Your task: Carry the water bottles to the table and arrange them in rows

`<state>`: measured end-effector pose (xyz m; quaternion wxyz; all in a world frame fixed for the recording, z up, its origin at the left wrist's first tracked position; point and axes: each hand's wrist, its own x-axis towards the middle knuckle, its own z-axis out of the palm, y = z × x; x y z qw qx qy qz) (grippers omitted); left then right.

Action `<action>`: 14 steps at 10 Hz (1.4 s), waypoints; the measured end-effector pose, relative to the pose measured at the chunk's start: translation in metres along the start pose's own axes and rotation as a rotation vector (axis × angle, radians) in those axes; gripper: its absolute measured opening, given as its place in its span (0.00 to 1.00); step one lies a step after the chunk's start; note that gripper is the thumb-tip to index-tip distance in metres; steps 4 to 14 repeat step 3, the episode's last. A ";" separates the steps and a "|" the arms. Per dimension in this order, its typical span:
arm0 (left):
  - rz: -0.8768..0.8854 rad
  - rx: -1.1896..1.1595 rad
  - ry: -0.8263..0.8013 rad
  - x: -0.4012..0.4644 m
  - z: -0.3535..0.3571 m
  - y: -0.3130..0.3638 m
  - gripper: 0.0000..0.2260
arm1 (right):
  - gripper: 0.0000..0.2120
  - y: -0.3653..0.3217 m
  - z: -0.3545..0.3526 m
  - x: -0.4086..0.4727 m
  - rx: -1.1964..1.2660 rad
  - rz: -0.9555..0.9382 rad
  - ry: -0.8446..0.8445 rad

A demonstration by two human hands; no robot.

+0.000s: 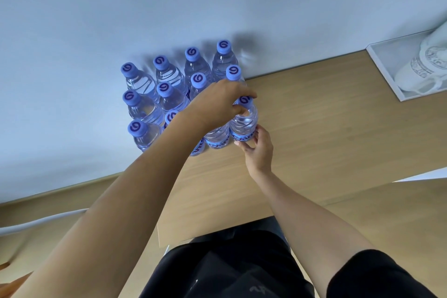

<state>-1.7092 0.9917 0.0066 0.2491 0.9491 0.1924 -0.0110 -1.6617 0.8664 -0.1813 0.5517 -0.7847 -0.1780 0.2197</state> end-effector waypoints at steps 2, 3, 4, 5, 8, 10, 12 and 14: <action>-0.002 0.007 -0.035 -0.010 0.000 0.008 0.18 | 0.28 -0.009 -0.011 -0.001 -0.049 0.053 -0.067; 0.027 0.056 0.088 -0.025 -0.003 0.010 0.19 | 0.33 -0.024 -0.023 0.001 -0.130 0.054 -0.114; 0.027 0.056 0.088 -0.025 -0.003 0.010 0.19 | 0.33 -0.024 -0.023 0.001 -0.130 0.054 -0.114; 0.027 0.056 0.088 -0.025 -0.003 0.010 0.19 | 0.33 -0.024 -0.023 0.001 -0.130 0.054 -0.114; 0.027 0.056 0.088 -0.025 -0.003 0.010 0.19 | 0.33 -0.024 -0.023 0.001 -0.130 0.054 -0.114; 0.027 0.056 0.088 -0.025 -0.003 0.010 0.19 | 0.33 -0.024 -0.023 0.001 -0.130 0.054 -0.114; 0.027 0.056 0.088 -0.025 -0.003 0.010 0.19 | 0.33 -0.024 -0.023 0.001 -0.130 0.054 -0.114; 0.027 0.056 0.088 -0.025 -0.003 0.010 0.19 | 0.33 -0.024 -0.023 0.001 -0.130 0.054 -0.114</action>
